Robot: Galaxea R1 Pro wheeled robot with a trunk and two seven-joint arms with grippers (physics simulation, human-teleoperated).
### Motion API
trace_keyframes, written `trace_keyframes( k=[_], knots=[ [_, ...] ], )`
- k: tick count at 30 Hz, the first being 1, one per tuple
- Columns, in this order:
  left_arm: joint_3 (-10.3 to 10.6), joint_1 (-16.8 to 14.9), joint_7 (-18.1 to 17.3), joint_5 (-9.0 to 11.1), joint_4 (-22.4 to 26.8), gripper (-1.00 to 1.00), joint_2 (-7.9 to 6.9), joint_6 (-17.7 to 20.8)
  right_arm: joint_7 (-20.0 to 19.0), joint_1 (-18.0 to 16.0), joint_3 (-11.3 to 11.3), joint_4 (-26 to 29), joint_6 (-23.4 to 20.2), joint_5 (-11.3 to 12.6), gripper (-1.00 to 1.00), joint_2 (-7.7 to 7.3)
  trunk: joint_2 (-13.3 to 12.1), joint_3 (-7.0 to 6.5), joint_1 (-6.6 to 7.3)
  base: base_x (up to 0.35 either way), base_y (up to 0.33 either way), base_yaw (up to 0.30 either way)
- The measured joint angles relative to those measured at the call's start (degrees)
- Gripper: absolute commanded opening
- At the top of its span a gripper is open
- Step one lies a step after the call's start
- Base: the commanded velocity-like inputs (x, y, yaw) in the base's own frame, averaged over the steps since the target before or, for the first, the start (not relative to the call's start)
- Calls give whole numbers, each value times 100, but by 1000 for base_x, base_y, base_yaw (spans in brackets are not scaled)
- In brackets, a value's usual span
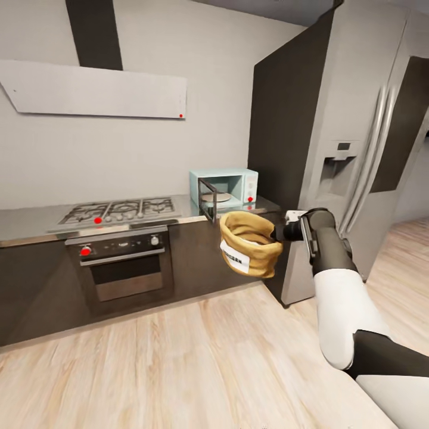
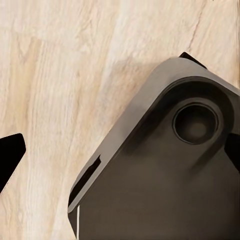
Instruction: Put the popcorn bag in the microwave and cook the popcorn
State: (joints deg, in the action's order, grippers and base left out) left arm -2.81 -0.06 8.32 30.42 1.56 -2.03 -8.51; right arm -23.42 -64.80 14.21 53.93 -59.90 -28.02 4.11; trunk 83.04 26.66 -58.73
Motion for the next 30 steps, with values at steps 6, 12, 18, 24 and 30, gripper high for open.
trace_keyframes(
  k=[6, 12, 18, 24, 30],
  knots=[
    [11, -1, 0, -8, 7, 100, 6, 0, 12, 0, 0, 0, -1, 3, -100, -15, 0, 0, 0, 0, 0, -298],
    [30, -2, -1, -62, 8, 100, 17, 0, 12, 0, 0, 0, -1, 3, -100, -15, 0, 0, 0, 0, 0, -294],
    [41, -1, -3, -66, 6, 100, 11, 6, 22, -2, 0, -9, 1, -22, -100, -13, 1, 0, 2, 157, -114, -61],
    [40, -1, -3, -62, 6, 100, 16, 8, 2, -2, -3, -17, 1, -24, -100, -13, 1, 0, 2, 243, -176, -1],
    [39, -2, -5, -37, 6, 100, 4, 40, -35, -1, -9, -19, 2, -36, -100, -10, 1, 0, 3, 269, -147, 0]
  ],
)
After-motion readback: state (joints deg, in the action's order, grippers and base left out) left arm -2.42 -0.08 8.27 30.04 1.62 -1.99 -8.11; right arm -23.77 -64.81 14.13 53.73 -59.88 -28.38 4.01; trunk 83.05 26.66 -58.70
